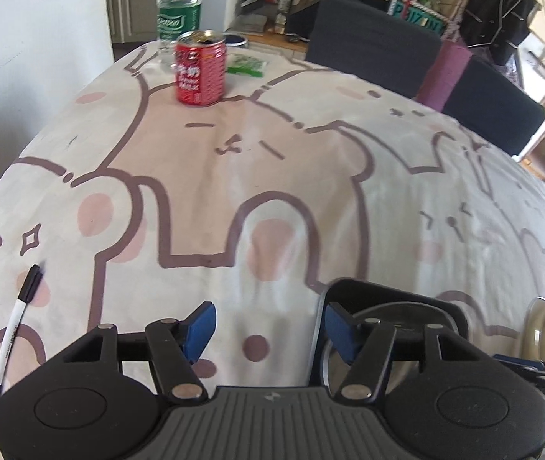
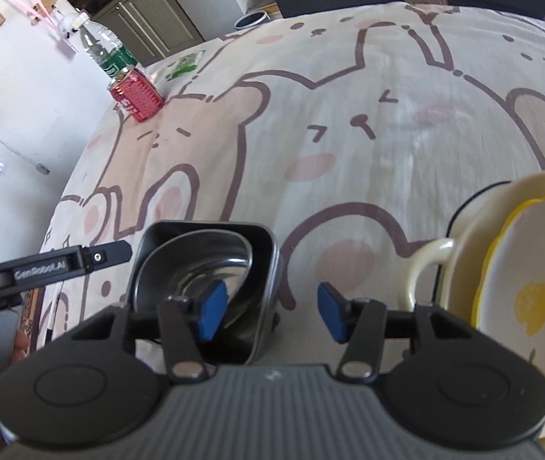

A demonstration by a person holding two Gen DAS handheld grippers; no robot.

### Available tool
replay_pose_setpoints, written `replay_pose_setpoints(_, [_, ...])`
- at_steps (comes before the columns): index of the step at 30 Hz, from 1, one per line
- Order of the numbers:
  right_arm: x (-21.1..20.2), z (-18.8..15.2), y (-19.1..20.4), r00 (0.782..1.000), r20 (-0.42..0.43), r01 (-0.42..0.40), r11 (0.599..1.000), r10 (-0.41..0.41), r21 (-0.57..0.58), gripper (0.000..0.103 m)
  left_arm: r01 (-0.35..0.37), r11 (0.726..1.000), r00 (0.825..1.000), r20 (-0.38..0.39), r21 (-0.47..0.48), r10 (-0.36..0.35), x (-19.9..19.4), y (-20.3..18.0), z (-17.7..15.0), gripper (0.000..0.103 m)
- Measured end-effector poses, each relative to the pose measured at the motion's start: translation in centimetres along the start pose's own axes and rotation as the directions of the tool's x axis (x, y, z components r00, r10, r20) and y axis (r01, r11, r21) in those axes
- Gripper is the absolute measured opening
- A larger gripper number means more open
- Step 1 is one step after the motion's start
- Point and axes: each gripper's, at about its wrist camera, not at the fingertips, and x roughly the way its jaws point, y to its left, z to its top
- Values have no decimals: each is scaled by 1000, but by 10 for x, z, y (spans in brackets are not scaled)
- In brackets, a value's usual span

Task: Organize plates and bowls
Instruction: 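Grasp the steel pan rim with both grippers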

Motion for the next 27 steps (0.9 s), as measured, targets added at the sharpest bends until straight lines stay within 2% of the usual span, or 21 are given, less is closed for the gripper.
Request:
replay_pose_setpoints(2, [1, 1, -2, 1000, -12, -5, 1000, 5, 12, 49, -9, 1000, 1000, -10, 12, 9, 4, 1, 0, 63])
replay_pose_setpoints(4, [2, 1, -4, 1000, -16, -3, 1000, 3, 17, 48, -3, 1000, 1000, -14, 24, 3, 6, 0, 0, 63])
replay_pose_setpoints(10, [5, 1, -1, 1000, -31, 3, 1000, -3, 10, 44, 7, 997, 1000, -28, 72, -5, 7, -7, -3, 63])
replay_pose_setpoints(19, [14, -3, 3, 997, -57, 56, 998, -56, -13, 43, 29, 995, 999, -38, 94, -26, 6, -9, -7, 63])
replay_pose_setpoints(23, [17, -3, 1, 998, -43, 57, 998, -56, 20, 42, 33, 995, 999, -45, 98, -29, 6, -9, -7, 63])
replay_pose_setpoints(26, [20, -4, -3, 998, -43, 46, 997, -44, 55, 39, 56, 994, 997, -50, 97, -52, 3, -9, -7, 51])
replay_pose_setpoints(27, [20, -4, -3, 998, -41, 41, 997, -39, 64, 37, 64, 993, 997, -53, 99, -59, 3, -9, -7, 44])
